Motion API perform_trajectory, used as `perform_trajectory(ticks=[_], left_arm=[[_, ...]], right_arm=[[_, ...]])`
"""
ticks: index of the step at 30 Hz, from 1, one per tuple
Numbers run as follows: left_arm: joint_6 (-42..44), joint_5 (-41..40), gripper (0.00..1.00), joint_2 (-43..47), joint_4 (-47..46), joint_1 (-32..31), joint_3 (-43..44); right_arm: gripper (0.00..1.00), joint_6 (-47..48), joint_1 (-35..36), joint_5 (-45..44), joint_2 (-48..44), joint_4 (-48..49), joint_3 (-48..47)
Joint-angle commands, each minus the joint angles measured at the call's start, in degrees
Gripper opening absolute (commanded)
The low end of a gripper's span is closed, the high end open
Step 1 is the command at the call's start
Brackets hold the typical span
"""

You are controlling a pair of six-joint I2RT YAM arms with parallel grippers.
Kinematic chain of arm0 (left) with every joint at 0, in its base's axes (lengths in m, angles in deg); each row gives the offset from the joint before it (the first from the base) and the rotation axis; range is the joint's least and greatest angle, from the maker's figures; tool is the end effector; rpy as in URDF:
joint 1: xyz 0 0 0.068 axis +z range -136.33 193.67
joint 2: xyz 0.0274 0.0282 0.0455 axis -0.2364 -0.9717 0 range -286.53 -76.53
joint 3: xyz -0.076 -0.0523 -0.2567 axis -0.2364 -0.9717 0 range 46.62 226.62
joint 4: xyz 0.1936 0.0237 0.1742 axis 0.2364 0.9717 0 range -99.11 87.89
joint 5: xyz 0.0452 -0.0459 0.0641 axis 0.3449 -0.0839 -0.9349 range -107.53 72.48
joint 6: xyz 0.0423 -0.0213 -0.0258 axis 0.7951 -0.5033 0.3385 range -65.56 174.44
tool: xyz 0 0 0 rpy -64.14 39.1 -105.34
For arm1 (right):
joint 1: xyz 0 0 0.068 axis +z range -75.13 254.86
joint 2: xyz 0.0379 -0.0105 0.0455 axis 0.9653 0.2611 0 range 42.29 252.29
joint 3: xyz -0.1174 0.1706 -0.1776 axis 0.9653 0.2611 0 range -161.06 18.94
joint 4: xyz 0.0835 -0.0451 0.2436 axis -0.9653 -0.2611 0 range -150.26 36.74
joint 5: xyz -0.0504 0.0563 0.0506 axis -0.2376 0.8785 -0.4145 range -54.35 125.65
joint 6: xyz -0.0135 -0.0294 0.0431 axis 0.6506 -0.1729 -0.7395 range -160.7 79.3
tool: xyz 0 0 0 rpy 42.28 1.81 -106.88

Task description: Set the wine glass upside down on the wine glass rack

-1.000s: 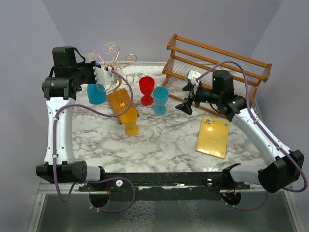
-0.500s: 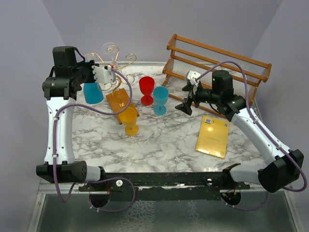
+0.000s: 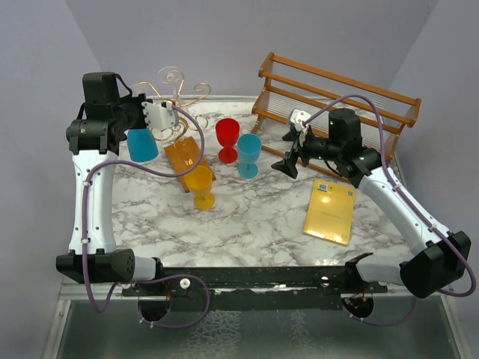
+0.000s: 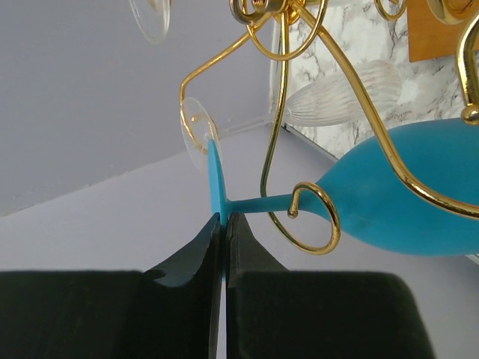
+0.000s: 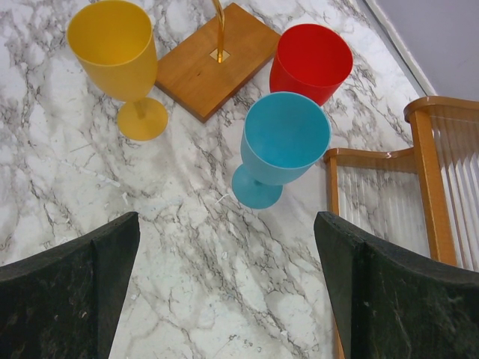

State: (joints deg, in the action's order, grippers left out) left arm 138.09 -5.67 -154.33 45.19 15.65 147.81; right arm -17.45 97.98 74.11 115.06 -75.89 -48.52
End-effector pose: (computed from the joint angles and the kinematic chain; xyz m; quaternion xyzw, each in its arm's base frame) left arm 0.2587 0.0016 0.4679 0.6044 0.6214 0.2674 0.4208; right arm 0.2501 0.1308 0.3550 -0.4746 0.6769 0.2817 0.4870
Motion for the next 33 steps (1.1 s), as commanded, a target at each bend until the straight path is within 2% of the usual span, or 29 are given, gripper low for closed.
perform_trajectory(ticks=[1,8,16,33], left_arm=[[0.08,-3.24,0.04,0.63,0.73,0.04,0.14],[-0.02,-3.57,0.04,1.32,3.36,0.04,0.43],[-0.86,0.01,0.05,2.19,7.38,0.04,2.10],[-1.39,5.12,0.05,2.74,9.10,-0.05,2.45]], right_arm=[[1.00,0.78,-0.44,1.18,0.53,0.94,0.23],[1.00,0.84,-0.44,1.18,0.48,0.87,0.25],[1.00,1.05,-0.44,1.51,0.68,0.74,0.25],[1.00,1.10,-0.44,1.88,0.66,0.51,0.30]])
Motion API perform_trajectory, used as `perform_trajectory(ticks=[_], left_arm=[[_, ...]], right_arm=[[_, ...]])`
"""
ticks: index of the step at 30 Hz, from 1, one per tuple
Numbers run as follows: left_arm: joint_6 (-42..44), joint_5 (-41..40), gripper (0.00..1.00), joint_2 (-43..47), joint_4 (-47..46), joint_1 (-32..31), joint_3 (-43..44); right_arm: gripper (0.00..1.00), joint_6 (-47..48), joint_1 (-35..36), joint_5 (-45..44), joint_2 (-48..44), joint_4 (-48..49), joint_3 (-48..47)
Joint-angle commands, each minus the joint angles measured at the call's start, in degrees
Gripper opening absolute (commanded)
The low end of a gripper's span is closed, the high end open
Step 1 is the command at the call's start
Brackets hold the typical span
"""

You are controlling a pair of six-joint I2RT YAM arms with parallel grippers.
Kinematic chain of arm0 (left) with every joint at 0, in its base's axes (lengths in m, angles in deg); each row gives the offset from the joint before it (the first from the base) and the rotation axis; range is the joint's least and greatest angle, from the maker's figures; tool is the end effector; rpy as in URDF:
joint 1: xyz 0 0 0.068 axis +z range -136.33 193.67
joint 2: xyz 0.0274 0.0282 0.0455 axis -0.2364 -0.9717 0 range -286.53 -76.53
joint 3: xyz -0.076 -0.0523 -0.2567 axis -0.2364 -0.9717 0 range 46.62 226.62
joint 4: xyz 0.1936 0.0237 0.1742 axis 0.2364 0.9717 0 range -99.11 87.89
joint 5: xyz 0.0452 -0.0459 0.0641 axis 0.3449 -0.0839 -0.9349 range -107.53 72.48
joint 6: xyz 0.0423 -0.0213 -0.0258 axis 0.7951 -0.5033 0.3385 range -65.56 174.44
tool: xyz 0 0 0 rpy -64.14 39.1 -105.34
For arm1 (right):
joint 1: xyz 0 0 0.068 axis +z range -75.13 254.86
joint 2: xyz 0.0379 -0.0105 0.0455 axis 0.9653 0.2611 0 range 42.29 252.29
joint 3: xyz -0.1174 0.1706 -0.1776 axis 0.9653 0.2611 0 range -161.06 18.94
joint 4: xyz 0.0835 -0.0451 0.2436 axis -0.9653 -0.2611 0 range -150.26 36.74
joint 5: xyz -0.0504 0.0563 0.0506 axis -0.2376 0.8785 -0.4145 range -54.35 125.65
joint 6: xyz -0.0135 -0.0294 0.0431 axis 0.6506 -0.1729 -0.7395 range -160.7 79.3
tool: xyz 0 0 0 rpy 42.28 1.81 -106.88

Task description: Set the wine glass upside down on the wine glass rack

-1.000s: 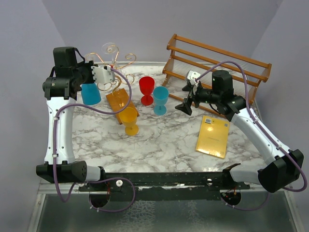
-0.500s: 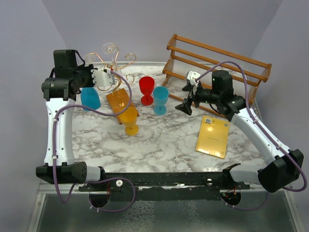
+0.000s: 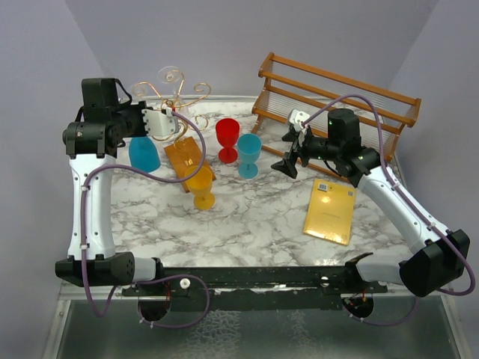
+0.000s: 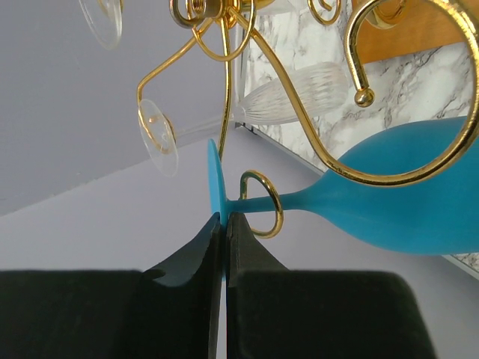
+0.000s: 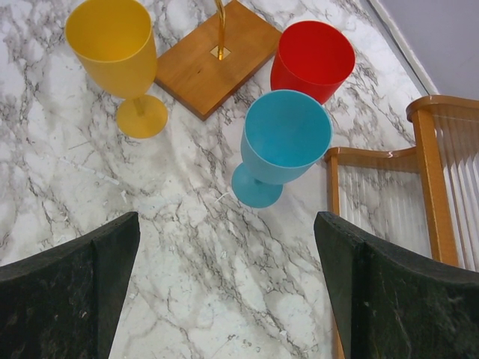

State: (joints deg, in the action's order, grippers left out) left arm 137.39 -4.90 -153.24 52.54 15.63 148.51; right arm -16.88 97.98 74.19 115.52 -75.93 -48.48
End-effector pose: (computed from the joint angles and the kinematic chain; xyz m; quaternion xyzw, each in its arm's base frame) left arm 0.2431 0.0005 0.4643 0.6140 0.6427 0.2297 0.3964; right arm 0.2518 0.1315 0.3526 -0.4778 0.6769 0.2806 0.4845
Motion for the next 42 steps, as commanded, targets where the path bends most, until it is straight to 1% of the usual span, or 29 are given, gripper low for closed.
perform_trajectory(ticks=[1,12,19,27,33,42], left_arm=[[-0.67,4.69,0.05,1.60,1.73,-0.02,1.62],[-0.14,8.34,0.08,0.92,3.52,-0.02,0.34],[0.56,7.79,0.11,1.22,3.56,-0.02,-1.72],[0.71,9.00,0.24,1.47,4.25,-0.02,-2.00],[0.78,9.74,0.31,1.81,5.68,-0.02,-1.16],[1.15,13.44,0.43,2.13,8.25,-0.02,0.94]], right_arm=[[1.00,0.51,-0.44,1.86,0.28,0.51,0.17],[1.00,0.42,-0.52,1.84,0.46,0.08,-0.26],[1.00,0.30,-0.87,1.98,0.10,0.08,-0.35],[1.00,0.20,-1.23,1.93,-0.41,0.15,-0.42],[1.00,0.19,-1.23,2.13,-0.55,0.03,-0.58],[1.00,0.80,-1.23,1.74,0.42,-1.78,-2.29]])
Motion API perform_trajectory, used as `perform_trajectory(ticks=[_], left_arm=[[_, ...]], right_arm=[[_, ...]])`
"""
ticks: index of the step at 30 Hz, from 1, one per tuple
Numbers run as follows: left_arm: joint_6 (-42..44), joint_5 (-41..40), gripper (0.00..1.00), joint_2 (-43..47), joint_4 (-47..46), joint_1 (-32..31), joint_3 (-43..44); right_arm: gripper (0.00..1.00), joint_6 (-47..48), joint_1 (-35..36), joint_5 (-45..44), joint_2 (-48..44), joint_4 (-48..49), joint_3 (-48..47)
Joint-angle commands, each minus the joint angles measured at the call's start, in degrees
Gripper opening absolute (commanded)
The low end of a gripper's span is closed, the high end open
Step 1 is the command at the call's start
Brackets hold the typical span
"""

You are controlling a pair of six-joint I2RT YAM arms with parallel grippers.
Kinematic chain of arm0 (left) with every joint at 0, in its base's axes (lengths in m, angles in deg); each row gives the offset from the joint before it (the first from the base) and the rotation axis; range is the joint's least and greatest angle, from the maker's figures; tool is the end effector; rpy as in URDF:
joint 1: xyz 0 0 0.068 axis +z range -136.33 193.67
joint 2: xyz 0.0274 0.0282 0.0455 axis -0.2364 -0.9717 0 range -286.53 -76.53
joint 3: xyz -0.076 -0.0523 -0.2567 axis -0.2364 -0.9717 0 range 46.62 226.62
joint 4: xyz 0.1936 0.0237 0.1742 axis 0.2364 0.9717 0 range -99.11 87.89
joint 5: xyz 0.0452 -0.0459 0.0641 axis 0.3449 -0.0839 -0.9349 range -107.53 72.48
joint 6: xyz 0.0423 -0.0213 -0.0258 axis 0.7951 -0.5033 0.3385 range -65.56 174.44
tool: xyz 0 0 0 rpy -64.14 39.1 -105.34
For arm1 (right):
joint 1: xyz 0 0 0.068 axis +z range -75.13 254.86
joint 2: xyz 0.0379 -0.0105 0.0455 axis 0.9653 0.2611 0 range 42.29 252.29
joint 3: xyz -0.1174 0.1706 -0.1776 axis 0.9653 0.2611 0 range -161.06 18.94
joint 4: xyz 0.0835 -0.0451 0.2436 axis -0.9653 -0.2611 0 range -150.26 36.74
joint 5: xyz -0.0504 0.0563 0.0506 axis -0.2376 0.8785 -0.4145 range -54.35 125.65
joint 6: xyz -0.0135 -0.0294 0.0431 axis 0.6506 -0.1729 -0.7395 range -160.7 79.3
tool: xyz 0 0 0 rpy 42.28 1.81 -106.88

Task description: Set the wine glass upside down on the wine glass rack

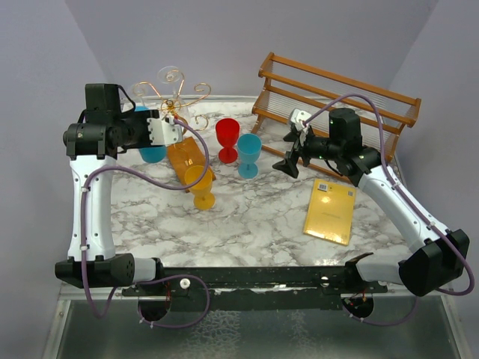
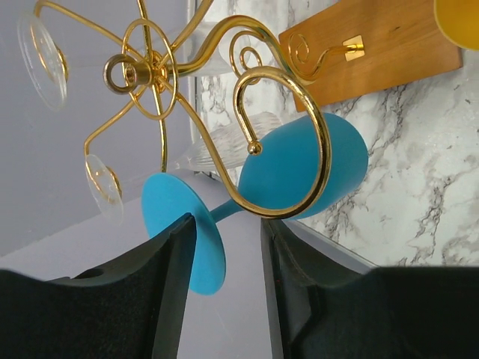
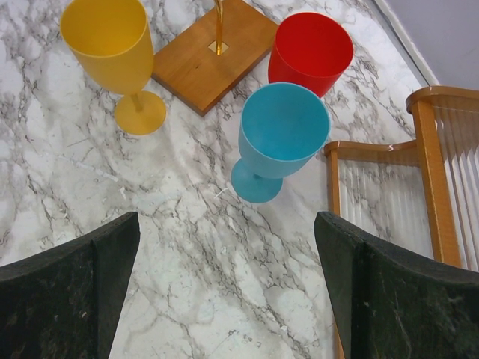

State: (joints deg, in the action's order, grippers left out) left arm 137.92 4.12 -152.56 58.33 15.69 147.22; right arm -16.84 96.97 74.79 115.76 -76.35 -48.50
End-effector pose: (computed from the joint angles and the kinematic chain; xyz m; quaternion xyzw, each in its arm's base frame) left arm 0.2329 -0.0049 0.4532 0.6444 0.6333 0.1401 0.4051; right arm 0.2544 0.1275 0.3510 -0.4734 0.6816 0.2815 0.4817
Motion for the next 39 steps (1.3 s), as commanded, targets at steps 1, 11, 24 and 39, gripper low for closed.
perform_trajectory(ticks=[1,11,24,39], left_arm=[[0.63,4.62,0.45,1.46,2.56,-0.09,2.58],[-5.02,8.23,0.53,1.99,0.65,-0.09,6.74],[-53.05,8.12,0.78,4.56,-29.62,-0.10,2.92],[-62.71,8.50,0.82,5.53,-34.15,-0.11,2.09]], right_arm=[[1.00,0.75,-0.22,1.03,0.66,-1.75,-2.82],[0.94,-0.94,2.28,-5.90,7.70,-4.20,-10.44],[0.81,-7.59,5.80,-19.54,23.68,-7.50,-26.12],[0.61,-8.06,7.66,-27.10,37.69,-17.28,-39.51]])
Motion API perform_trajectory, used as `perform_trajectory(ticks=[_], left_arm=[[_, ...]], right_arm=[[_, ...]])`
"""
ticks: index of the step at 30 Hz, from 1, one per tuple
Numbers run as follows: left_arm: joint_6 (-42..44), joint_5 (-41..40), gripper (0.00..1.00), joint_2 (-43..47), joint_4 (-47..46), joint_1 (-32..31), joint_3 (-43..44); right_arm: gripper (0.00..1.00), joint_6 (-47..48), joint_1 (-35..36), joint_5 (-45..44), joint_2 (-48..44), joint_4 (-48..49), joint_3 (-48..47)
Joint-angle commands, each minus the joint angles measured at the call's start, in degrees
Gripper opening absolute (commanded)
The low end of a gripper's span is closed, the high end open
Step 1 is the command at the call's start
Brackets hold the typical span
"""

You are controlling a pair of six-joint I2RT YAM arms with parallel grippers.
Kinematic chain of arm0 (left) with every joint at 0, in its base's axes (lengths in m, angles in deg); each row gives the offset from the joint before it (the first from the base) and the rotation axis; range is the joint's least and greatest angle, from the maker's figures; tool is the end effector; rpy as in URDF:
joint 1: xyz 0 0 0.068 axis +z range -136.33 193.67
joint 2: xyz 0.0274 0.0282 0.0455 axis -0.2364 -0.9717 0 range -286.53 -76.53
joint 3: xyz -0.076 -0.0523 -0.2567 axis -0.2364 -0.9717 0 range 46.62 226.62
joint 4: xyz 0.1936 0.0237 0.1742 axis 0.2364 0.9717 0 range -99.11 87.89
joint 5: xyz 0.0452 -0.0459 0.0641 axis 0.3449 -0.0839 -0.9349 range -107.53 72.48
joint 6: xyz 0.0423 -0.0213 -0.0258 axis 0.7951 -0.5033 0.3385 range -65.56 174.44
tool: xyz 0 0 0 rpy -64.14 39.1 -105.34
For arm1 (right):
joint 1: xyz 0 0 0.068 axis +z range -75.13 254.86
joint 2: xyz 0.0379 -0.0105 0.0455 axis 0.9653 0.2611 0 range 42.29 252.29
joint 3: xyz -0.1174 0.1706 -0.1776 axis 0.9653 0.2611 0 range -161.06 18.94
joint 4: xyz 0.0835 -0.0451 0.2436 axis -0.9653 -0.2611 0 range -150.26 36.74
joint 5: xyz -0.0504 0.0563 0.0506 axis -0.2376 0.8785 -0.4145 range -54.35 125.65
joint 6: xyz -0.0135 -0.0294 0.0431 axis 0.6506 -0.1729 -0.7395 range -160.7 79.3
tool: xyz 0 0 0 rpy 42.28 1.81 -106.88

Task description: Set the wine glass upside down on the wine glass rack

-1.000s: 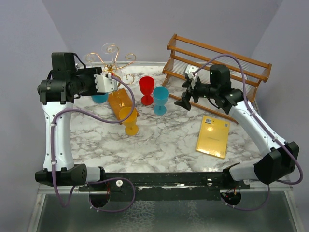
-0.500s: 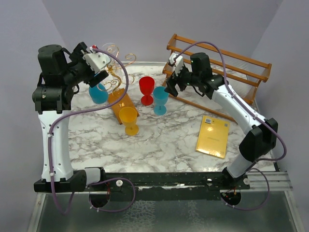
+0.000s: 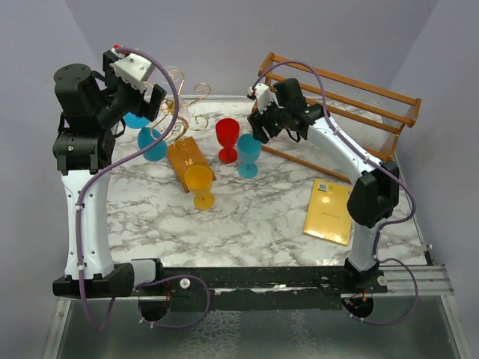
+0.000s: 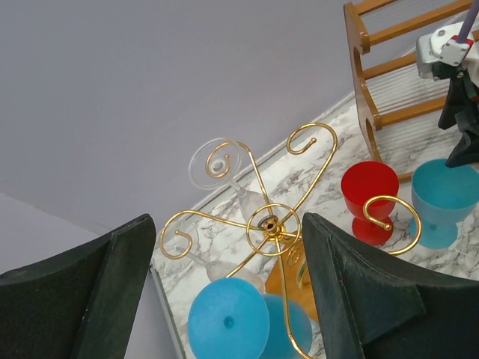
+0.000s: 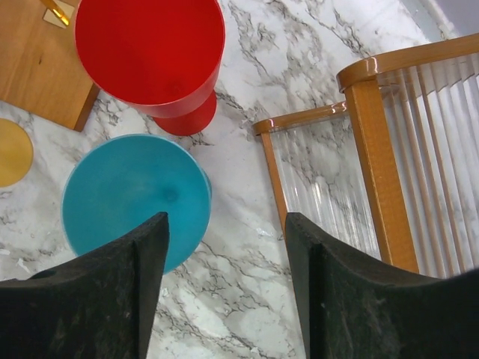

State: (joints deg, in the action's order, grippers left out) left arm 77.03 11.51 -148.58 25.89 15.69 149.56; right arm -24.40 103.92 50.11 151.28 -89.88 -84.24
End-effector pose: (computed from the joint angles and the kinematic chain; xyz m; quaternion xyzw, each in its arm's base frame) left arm 0.2234 -0.0094 0.5343 0.2946 0.6668 -0.0387 0.6834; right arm 0.3767 0.2194 0.3248 -0.3968 0.8181 0.1589 0.3848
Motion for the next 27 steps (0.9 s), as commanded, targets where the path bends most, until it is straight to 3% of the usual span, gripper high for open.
perform_trajectory(ticks=[1,14,19,23,27], left_arm=[[-1.70,1.13,0.82,1.56,-1.56,-0.13,-0.28],[-0.89,1.21,0.82,1.21,-2.96,-0.09,-1.61],[-0.51,0.40,0.83,0.84,-3.68,-0.09,-2.04],[-1.96,-0.11,0.83,0.52,-5.40,-0.09,-2.47],[-7.40,-0.87,0.86,0.01,-8.60,-0.08,-3.36]], right_arm=[[0.60,-0.48,0.88,-2.24,2.45,-4.13,-4.01],[0.38,0.35,2.35,-1.12,8.76,-10.97,-10.17],[0.18,0.73,2.40,-0.92,10.26,-13.48,-13.04],[0.03,1.08,2.41,-1.37,7.95,-12.86,-11.63],[0.01,1.89,2.32,-3.14,3.66,-11.31,-7.99]])
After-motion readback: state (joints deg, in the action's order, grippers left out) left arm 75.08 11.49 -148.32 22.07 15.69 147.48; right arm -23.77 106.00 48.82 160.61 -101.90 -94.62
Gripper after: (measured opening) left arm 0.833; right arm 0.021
